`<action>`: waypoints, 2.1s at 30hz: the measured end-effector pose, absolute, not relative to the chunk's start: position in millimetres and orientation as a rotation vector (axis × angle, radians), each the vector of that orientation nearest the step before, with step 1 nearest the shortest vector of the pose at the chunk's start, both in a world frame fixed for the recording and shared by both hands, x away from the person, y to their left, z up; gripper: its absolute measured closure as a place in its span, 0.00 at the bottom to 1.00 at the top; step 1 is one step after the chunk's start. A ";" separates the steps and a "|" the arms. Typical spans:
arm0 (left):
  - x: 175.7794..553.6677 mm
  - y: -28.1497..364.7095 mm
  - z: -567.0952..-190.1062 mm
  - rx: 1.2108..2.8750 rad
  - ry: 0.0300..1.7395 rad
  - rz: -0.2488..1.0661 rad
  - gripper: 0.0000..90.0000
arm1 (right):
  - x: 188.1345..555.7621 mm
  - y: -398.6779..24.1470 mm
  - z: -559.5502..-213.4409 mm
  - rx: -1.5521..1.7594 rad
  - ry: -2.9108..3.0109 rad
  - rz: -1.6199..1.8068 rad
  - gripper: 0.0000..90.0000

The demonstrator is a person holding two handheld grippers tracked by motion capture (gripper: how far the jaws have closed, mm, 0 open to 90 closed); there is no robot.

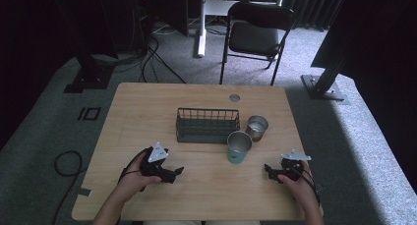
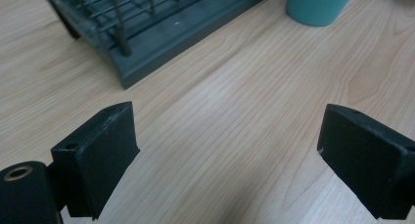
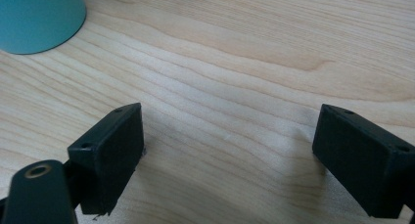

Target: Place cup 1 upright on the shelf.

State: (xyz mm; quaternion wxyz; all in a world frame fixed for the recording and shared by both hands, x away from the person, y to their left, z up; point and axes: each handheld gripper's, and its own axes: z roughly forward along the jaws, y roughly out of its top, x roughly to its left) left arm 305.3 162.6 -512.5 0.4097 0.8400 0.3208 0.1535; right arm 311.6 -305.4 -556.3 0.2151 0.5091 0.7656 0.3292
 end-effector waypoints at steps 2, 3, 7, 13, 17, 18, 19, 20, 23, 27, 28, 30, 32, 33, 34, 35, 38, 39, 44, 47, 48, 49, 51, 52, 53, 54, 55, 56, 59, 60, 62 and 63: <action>306.4 158.3 -511.5 2.112 0.802 0.382 0.09 | 311.6 -305.3 -556.3 1.412 2.123 0.913 0.13; 306.7 156.0 -511.2 2.118 0.791 0.381 0.09 | 311.6 -305.3 -556.2 1.413 2.123 0.913 0.13; 308.5 148.0 -509.6 2.113 0.770 0.375 0.09 | 311.6 -305.3 -556.2 1.413 2.122 0.914 0.13; 309.6 134.6 -508.1 2.123 0.738 0.361 0.09 | 311.6 -305.2 -556.2 1.416 2.121 0.915 0.13; 310.4 126.9 -508.5 2.112 0.729 0.344 0.09 | 311.6 -305.2 -556.2 1.416 2.122 0.914 0.13; 310.6 124.7 -508.9 2.112 0.725 0.343 0.09 | 311.6 -305.2 -556.2 1.416 2.122 0.915 0.13; 310.8 122.5 -509.1 2.115 0.721 0.345 0.09 | 311.6 -305.2 -556.2 1.416 2.122 0.914 0.13; 311.0 120.5 -509.1 2.117 0.715 0.340 0.09 | 311.6 -305.2 -556.2 1.416 2.122 0.914 0.13; 311.9 114.4 -508.8 2.108 0.708 0.336 0.09 | 311.6 -305.2 -556.2 1.416 2.122 0.914 0.13; 313.3 106.9 -507.8 2.108 0.691 0.334 0.09 | 311.6 -305.2 -556.2 1.416 2.121 0.914 0.13; 313.5 105.0 -507.3 2.106 0.689 0.334 0.09 | 311.6 -305.2 -556.2 1.416 2.122 0.914 0.13; 314.1 101.1 -506.6 2.105 0.682 0.332 0.09 | 311.6 -305.2 -556.2 1.416 2.121 0.914 0.13; 315.1 97.8 -505.4 2.098 0.682 0.327 0.09 | 311.6 -305.1 -556.2 1.416 2.121 0.915 0.13; 315.4 96.1 -505.0 2.093 0.680 0.326 0.09 | 311.6 -305.1 -556.2 1.416 2.121 0.914 0.13; 315.5 94.4 -504.7 2.093 0.675 0.322 0.09 | 311.6 -305.1 -556.2 1.416 2.122 0.915 0.13; 315.9 92.6 -504.5 2.095 0.671 0.324 0.09 | 311.6 -305.2 -556.2 1.416 2.122 0.915 0.13; 317.3 86.6 -504.7 2.098 0.663 0.315 0.09 | 311.6 -305.2 -556.2 1.416 2.121 0.915 0.13; 317.9 84.4 -504.6 2.095 0.663 0.320 0.09 | 311.6 -305.2 -556.2 1.416 2.121 0.915 0.13; 320.9 73.7 -502.1 2.090 0.642 0.314 0.09 | 311.6 -305.2 -556.2 1.415 2.121 0.915 0.13; 321.8 68.5 -500.3 2.084 0.645 0.316 0.09 | 311.6 -305.2 -556.2 1.415 2.121 0.915 0.13; 322.5 61.7 -498.2 2.068 0.643 0.310 0.09 | 311.6 -305.2 -556.2 1.416 2.121 0.915 0.13; 322.6 58.8 -497.4 2.069 0.634 0.310 0.09 | 311.6 -305.2 -556.2 1.415 2.121 0.915 0.13; 323.3 53.0 -496.1 2.071 0.624 0.310 0.09 | 311.6 -305.2 -556.2 1.416 2.121 0.915 0.13; 323.7 50.5 -495.7 2.071 0.617 0.306 0.09 | 311.6 -305.2 -556.2 1.415 2.121 0.915 0.13; 323.9 48.2 -495.4 2.072 0.612 0.310 0.09 | 311.6 -305.2 -556.2 1.415 2.121 0.915 0.13; 324.1 45.8 -495.4 2.067 0.610 0.321 0.09 | 311.6 -305.2 -556.2 1.415 2.121 0.915 0.13; 324.3 43.2 -495.7 2.066 0.609 0.318 0.09 | 311.6 -305.2 -556.2 1.415 2.121 0.915 0.13; 324.6 40.9 -496.0 2.070 0.606 0.312 0.09 | 311.6 -305.2 -556.2 1.415 2.121 0.915 0.13; 326.8 34.8 -497.1 2.063 0.612 0.305 0.09 | 311.6 -305.2 -556.2 1.415 2.121 0.915 0.13; 327.8 32.8 -497.5 2.059 0.615 0.305 0.09 | 311.6 -305.2 -556.2 1.415 2.121 0.915 0.13; 329.7 29.3 -497.7 2.061 0.611 0.304 0.09 | 311.6 -305.2 -556.2 1.415 2.121 0.915 0.13; 330.2 27.4 -497.9 2.060 0.606 0.303 0.09 | 311.6 -305.2 -556.2 1.415 2.121 0.915 0.13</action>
